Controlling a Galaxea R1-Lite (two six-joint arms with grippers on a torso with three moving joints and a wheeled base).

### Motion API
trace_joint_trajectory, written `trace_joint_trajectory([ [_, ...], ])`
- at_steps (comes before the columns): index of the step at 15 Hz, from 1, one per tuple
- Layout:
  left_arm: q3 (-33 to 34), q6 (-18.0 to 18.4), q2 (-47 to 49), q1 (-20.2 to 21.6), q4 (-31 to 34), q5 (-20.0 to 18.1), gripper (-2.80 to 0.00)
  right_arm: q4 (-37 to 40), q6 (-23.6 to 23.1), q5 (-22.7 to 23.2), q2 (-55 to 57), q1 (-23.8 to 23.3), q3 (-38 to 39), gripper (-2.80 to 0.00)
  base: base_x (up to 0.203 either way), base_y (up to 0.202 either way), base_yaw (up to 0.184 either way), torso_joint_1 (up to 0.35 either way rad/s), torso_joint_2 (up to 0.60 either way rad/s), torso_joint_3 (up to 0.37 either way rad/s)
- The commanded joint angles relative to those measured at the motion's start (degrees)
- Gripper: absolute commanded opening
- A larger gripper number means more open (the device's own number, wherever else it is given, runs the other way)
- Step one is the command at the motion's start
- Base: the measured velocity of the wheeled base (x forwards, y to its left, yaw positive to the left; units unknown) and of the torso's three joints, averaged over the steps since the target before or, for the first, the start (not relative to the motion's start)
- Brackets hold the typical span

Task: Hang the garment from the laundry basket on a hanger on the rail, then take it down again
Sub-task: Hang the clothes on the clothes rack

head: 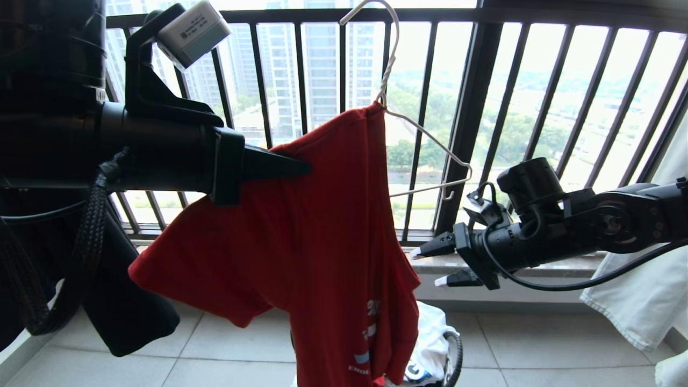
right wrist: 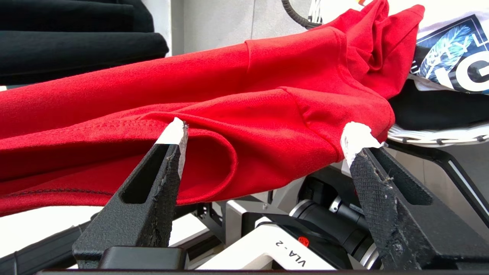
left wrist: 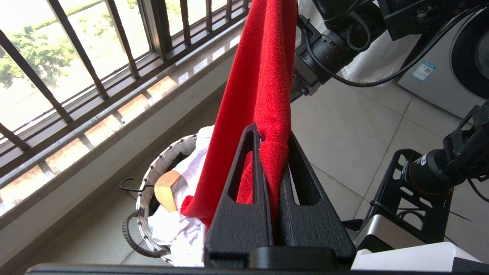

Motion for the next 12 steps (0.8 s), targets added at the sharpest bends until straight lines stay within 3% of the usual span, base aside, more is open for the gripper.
trace_joint_trajectory([
  [1,0.0,0.0,-0.8,0.1,0.1,-0.1,-2.80,0.0,0.4,-2.1,2.4,2.5,-1.4,0.00,0.000,0.000,0.000,0.000,0.00,0.000],
  [4,0.1,0.0,-0.8,0.1,0.1,-0.1,-2.80,0.1,2.0,-3.8,3.3,4.5,-3.7,0.00,0.000,0.000,0.000,0.000,0.00,0.000],
  [12,-0.1,0.4,1.3,0.0,-0.1,-0.1,-2.80,4.3,1.5,-4.9,-2.4,4.5,-3.6,0.00,0.000,0.000,0.000,0.000,0.00,0.000],
])
